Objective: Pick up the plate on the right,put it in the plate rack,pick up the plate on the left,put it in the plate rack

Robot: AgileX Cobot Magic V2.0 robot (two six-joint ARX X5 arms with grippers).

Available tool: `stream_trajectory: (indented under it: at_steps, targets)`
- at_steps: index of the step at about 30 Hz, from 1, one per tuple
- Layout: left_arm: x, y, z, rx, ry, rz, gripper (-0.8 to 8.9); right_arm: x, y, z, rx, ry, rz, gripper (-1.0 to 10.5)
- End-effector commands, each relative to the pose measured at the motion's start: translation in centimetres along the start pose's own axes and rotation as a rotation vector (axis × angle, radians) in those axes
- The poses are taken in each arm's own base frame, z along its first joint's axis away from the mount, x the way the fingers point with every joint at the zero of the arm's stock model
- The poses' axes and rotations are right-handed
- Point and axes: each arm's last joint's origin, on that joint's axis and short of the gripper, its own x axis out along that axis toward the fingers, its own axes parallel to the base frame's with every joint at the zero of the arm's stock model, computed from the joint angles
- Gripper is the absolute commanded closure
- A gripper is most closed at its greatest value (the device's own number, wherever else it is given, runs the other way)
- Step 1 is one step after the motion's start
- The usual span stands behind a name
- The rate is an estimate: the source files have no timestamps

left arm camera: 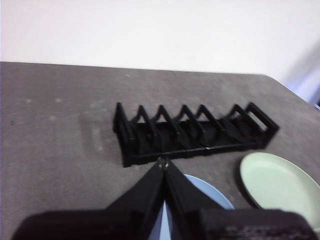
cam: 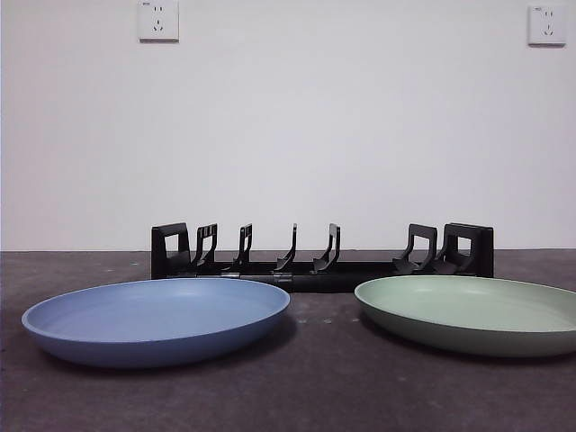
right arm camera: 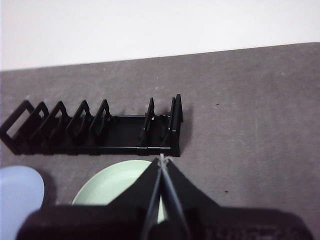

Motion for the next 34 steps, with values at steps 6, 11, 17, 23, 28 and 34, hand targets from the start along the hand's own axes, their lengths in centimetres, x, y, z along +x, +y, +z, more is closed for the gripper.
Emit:
stream_trajectory:
  at_steps: [6, 11, 17, 23, 28, 34]
  targets:
    - [-1.8, -1.5, 3.4, 0.099, 0.021, -0.043, 8.2, -1.3, 0.4, 2.8, -0.062, 0.061, 0.034, 9.6]
    - [-2.7, -2.2, 4.5, 0.105, 0.045, -0.062, 8.2, -1.2, 0.5, 3.0, -0.068, 0.092, 0.054, 9.6]
    - [-3.2, -2.8, 5.0, 0.151, 0.051, -0.114, 8.12, -1.2, 0.5, 2.9, -0.071, 0.109, 0.055, 9.4]
    - [-3.2, -3.0, 5.0, 0.151, 0.059, -0.183, 3.58, -1.2, 0.6, 2.9, -0.066, 0.108, 0.075, 7.0]
    - [-3.1, -3.1, 5.0, 0.188, 0.061, -0.215, 1.48, -0.9, 0.6, 2.9, -0.051, 0.126, 0.122, 4.4]
    - [-3.1, -3.3, 4.9, 0.276, 0.057, -0.244, 1.49, 0.2, 0.5, 2.8, -0.033, 0.192, 0.139, 4.4]
